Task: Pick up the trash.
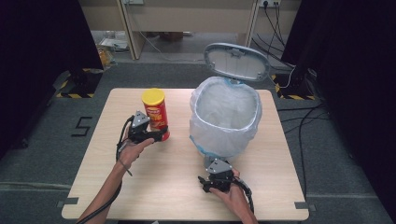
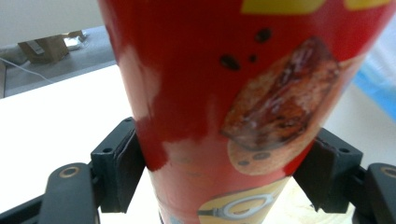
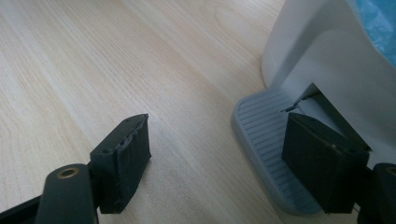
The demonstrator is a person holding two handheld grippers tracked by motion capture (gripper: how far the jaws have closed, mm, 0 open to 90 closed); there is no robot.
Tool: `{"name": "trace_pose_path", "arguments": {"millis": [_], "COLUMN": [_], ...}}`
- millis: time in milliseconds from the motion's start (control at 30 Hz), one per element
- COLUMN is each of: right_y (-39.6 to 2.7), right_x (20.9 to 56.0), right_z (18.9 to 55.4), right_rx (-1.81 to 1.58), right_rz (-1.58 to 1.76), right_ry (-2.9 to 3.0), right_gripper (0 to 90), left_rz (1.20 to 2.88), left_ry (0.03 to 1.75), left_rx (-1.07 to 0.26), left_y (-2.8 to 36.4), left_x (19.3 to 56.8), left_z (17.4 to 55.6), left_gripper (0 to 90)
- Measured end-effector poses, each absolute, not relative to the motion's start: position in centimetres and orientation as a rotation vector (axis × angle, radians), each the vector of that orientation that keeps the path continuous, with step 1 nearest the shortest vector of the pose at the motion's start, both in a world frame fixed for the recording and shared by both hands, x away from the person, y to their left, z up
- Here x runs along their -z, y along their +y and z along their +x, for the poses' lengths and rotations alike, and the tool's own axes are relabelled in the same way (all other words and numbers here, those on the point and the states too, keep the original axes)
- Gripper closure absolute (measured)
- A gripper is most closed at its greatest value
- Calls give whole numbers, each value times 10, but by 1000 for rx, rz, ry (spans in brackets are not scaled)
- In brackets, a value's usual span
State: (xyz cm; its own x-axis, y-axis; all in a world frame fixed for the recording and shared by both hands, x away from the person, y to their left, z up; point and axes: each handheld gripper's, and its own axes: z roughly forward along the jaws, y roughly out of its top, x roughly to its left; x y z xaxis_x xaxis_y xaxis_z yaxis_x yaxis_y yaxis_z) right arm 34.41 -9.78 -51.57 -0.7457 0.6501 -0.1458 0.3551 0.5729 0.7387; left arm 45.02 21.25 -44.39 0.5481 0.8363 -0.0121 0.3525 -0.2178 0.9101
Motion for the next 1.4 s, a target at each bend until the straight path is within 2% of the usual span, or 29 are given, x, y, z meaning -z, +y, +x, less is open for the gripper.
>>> {"name": "trace_pose_path", "arguments": {"millis": [967, 1400], "right_y": [-98, -99], "right_x": [516, 516], "right_z": [344, 345], "right_rx": [-1005, -1015], "right_rz": [814, 810], "right_ry": [2405, 2406], "right_gripper": [233, 233], "left_rz": [1784, 1810], "left_ry": [924, 842], "left_rx": [-567, -582], "left_y": [221, 213], "left_x": [407, 368], "left_z": [440, 436], "left_gripper": [243, 243]}}
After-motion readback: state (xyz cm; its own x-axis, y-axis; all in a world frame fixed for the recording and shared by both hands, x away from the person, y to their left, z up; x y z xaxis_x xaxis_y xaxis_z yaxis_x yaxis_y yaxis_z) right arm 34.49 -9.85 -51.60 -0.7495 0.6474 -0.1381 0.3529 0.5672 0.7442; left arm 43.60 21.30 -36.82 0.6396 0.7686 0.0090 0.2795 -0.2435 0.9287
